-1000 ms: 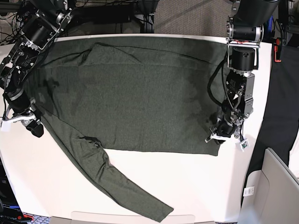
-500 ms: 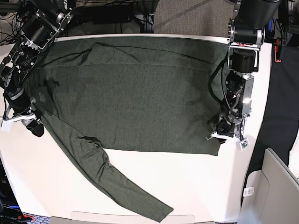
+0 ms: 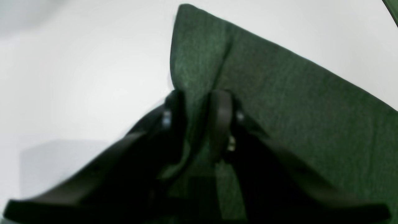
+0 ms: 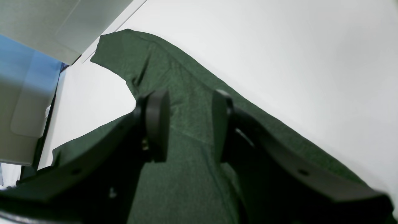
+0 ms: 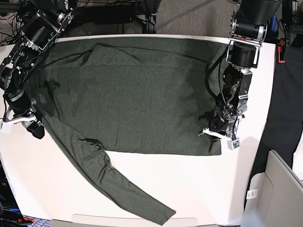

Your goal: Fold the T-shirt properly

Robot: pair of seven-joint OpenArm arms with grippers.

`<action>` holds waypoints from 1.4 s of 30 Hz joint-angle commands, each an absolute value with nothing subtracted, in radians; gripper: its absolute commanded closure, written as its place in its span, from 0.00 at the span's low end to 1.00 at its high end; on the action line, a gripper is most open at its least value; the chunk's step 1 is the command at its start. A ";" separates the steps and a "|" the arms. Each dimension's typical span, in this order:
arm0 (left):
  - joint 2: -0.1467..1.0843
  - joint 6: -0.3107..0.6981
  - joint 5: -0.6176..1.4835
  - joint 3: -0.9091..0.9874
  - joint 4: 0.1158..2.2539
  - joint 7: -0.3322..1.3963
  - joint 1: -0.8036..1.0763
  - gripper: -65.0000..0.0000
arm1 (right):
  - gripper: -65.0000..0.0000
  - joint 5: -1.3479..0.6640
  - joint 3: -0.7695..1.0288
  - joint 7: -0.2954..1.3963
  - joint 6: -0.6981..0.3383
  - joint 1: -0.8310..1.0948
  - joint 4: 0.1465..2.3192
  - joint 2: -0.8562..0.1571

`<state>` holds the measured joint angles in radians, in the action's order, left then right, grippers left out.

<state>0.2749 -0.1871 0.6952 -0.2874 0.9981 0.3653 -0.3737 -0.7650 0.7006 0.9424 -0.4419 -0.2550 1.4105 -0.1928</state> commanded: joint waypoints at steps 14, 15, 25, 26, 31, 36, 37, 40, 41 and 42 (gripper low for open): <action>0.309 -0.185 0.704 -0.282 1.124 0.366 -0.380 1.00 | 0.64 -0.789 0.700 0.920 -0.450 -0.278 1.426 -0.208; 0.315 -0.185 0.704 -0.282 1.148 0.366 -0.369 1.00 | 0.64 -0.789 0.700 0.920 -0.450 -0.278 1.426 -0.208; 0.378 -0.185 0.704 -0.280 1.303 0.366 -0.283 1.00 | 0.64 -0.789 0.700 0.920 -0.450 -0.280 1.426 -0.208; 0.378 -0.185 0.704 -0.280 1.311 0.366 -0.272 1.00 | 0.64 -0.789 0.700 0.920 -0.450 -0.288 1.426 -0.208; 0.380 -0.185 0.704 -0.280 1.330 0.366 -0.223 1.00 | 0.64 -0.785 0.699 0.920 -0.450 -0.331 1.372 -0.211; 0.407 -0.185 0.704 -0.277 1.342 0.363 -0.191 1.00 | 0.64 -0.720 0.662 0.915 -0.450 -0.417 1.296 -0.214; 0.420 -0.185 0.704 -0.260 1.354 0.363 -0.180 1.00 | 0.64 -0.679 0.654 0.915 -0.449 -0.438 1.287 -0.211; 0.424 -0.185 0.704 -0.203 1.397 0.372 -0.142 1.00 | 0.64 -0.568 0.602 0.897 -0.449 -0.498 1.274 -0.209; 0.424 -0.185 0.704 -0.194 1.406 0.372 -0.139 1.00 | 0.64 -0.535 0.575 0.874 -0.449 -0.515 1.274 -0.208; 0.424 -0.185 0.704 -0.189 1.411 0.372 -0.139 1.00 | 0.64 -0.506 0.547 0.849 -0.449 -0.527 1.274 -0.208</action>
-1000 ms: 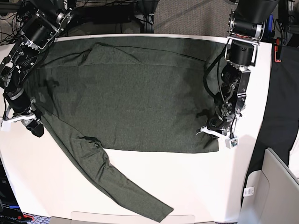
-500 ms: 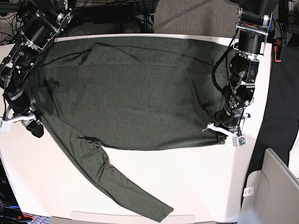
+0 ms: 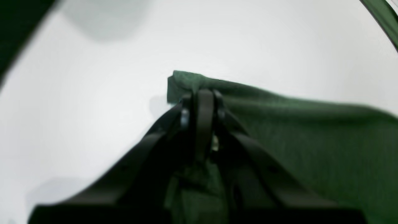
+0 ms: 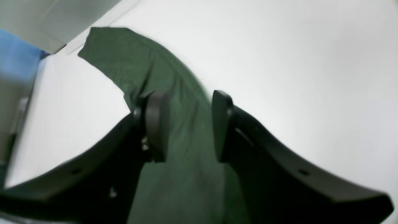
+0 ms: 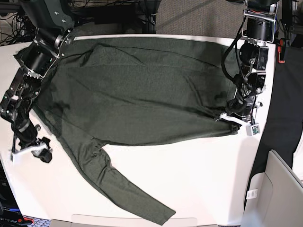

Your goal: Fold the T-shirt properly

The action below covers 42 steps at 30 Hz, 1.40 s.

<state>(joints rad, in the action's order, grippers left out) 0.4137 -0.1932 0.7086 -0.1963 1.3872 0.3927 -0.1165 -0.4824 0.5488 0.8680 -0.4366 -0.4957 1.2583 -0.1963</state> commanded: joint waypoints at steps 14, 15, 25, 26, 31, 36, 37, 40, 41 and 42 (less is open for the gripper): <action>0.424 -0.185 0.705 -0.189 1.409 0.372 -0.139 1.00 | 0.64 -0.217 0.378 0.776 -0.441 -0.613 1.136 -0.214; 0.424 -0.185 0.705 -0.189 1.409 0.372 -0.139 1.00 | 0.64 -0.217 0.378 0.763 -0.441 -0.611 1.125 -0.214; 0.424 -0.185 0.705 -0.189 1.409 0.372 -0.140 1.00 | 0.64 -0.216 0.378 0.713 -0.441 -0.602 1.061 -0.217; 0.426 -0.185 0.705 -0.189 1.409 0.372 -0.140 1.00 | 0.64 -0.216 0.378 0.707 -0.441 -0.599 1.061 -0.217; 0.426 -0.185 0.705 -0.189 1.409 0.372 -0.140 1.00 | 0.64 -0.216 0.378 0.670 -0.440 -0.572 1.035 -0.219; 0.426 -0.185 0.705 -0.189 1.409 0.372 -0.140 1.00 | 0.64 -0.216 0.380 0.648 -0.398 -0.564 1.001 -0.236; 0.426 -0.185 0.705 -0.189 1.409 0.372 -0.140 1.00 | 0.64 -0.217 0.380 0.642 -0.387 -0.559 1.000 -0.243; 0.426 -0.185 0.705 -0.189 1.409 0.372 -0.140 1.00 | 0.64 -0.219 0.380 0.630 -0.372 -0.550 1.000 -0.252; 0.426 -0.185 0.705 -0.189 1.409 0.372 -0.140 1.00 | 0.64 -0.219 0.380 0.630 -0.372 -0.550 1.000 -0.252; 0.426 -0.185 0.705 -0.189 1.409 0.372 -0.140 1.00 | 0.64 -0.219 0.380 0.631 -0.372 -0.547 1.000 -0.252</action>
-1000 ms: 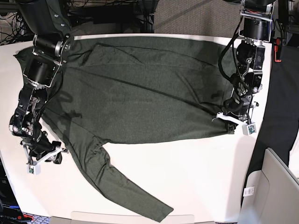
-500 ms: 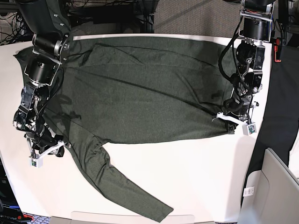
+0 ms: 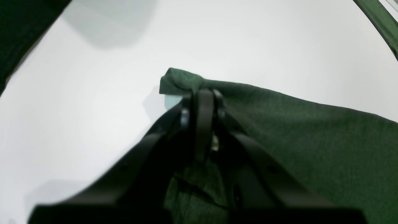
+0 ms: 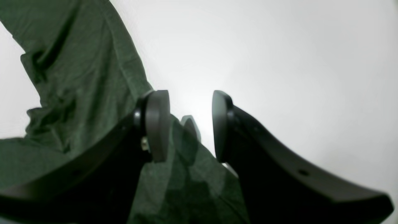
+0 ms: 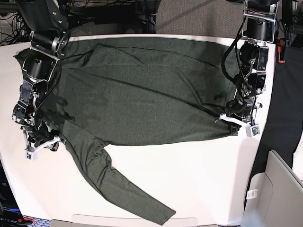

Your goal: Fold the T-shirt properly

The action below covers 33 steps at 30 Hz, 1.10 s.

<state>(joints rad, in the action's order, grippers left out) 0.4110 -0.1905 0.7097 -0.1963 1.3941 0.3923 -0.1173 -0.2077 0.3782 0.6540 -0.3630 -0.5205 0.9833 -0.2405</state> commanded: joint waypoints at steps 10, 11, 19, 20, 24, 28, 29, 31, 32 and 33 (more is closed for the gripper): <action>0.426 -0.185 0.705 -0.189 1.409 0.372 -0.140 1.00 | 0.64 -0.217 0.378 0.628 -0.372 -0.552 0.909 -0.249; 0.426 -0.185 0.705 -0.189 1.411 0.372 -0.140 1.00 | 0.64 -0.217 0.378 0.625 -0.372 -0.552 0.908 -0.249; 0.426 -0.185 0.705 -0.189 1.414 0.372 -0.140 1.00 | 0.67 -0.216 0.374 0.621 -0.372 -0.549 0.908 -0.251; 0.426 -0.185 0.705 -0.189 1.414 0.372 -0.140 1.00 | 0.70 -0.216 0.374 0.621 -0.372 -0.547 0.908 -0.251; 0.426 -0.185 0.705 -0.189 1.415 0.372 -0.140 1.00 | 0.90 -0.216 0.372 0.624 -0.371 -0.547 0.908 -0.249; 0.426 -0.185 0.705 -0.188 1.415 0.372 -0.140 1.00 | 0.94 -0.216 0.371 0.676 -0.358 -0.552 0.908 -0.246; 0.426 -0.185 0.705 -0.188 1.415 0.372 -0.140 1.00 | 0.95 -0.216 0.371 0.688 -0.343 -0.552 0.909 -0.245; 0.426 -0.185 0.705 -0.188 1.415 0.372 -0.140 1.00 | 0.95 -0.219 0.371 0.693 -0.323 -0.552 0.911 -0.245; 0.426 -0.185 0.705 -0.188 1.415 0.372 -0.140 1.00 | 0.95 -0.219 0.374 0.694 -0.321 -0.552 0.912 -0.245; 0.426 -0.185 0.705 -0.188 1.415 0.372 -0.140 1.00 | 0.96 -0.220 0.375 0.694 -0.321 -0.552 0.914 -0.245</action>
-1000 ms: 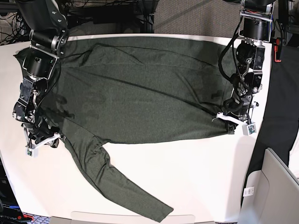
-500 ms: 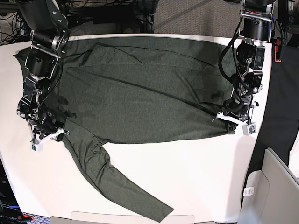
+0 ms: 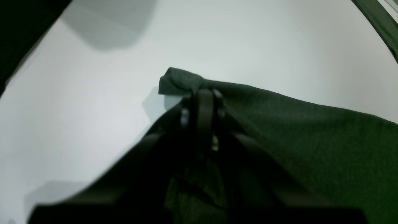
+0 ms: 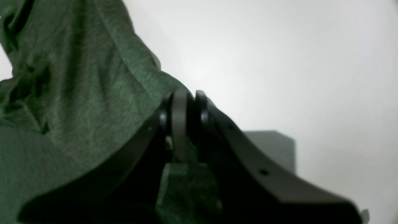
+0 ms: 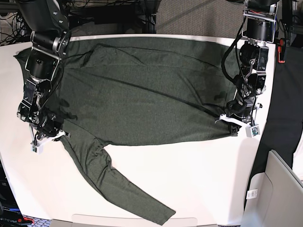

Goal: Fold the T-shirt properly
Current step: 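Grasp the other hem corner near the sleeve with the right gripper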

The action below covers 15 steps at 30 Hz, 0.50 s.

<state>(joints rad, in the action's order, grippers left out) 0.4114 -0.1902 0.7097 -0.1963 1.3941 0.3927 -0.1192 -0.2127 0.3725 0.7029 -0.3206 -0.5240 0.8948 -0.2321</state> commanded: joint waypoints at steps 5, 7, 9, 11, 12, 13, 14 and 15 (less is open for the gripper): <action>0.426 -0.185 0.705 -0.188 1.415 0.374 -0.140 1.00 | 0.99 -0.303 0.371 0.696 -0.325 -0.539 0.952 -0.248; 0.426 -0.185 0.705 -0.188 1.415 0.374 -0.140 1.00 | 0.99 -0.346 0.371 0.722 -0.325 -0.518 1.001 -0.248; 0.426 -0.185 0.705 -0.188 1.415 0.374 -0.140 1.00 | 0.99 -0.357 0.371 0.753 -0.325 -0.509 1.052 -0.246; 0.426 -0.185 0.705 -0.188 1.415 0.374 -0.140 1.00 | 0.99 -0.358 0.371 0.796 -0.325 -0.506 1.102 -0.243; 0.426 -0.185 0.705 -0.188 1.415 0.374 -0.140 1.00 | 0.99 -0.363 0.372 0.816 -0.325 -0.503 1.122 -0.243; 0.426 -0.185 0.705 -0.188 1.415 0.374 -0.140 1.00 | 0.99 -0.380 0.375 0.832 -0.325 -0.492 1.144 -0.243; 0.426 -0.185 0.705 -0.188 1.419 0.374 -0.140 1.00 | 0.99 -0.401 0.375 0.843 -0.325 -0.483 1.167 -0.243; 0.426 -0.185 0.705 -0.188 1.423 0.374 -0.140 1.00 | 0.99 -0.417 0.375 0.849 -0.325 -0.473 1.184 -0.246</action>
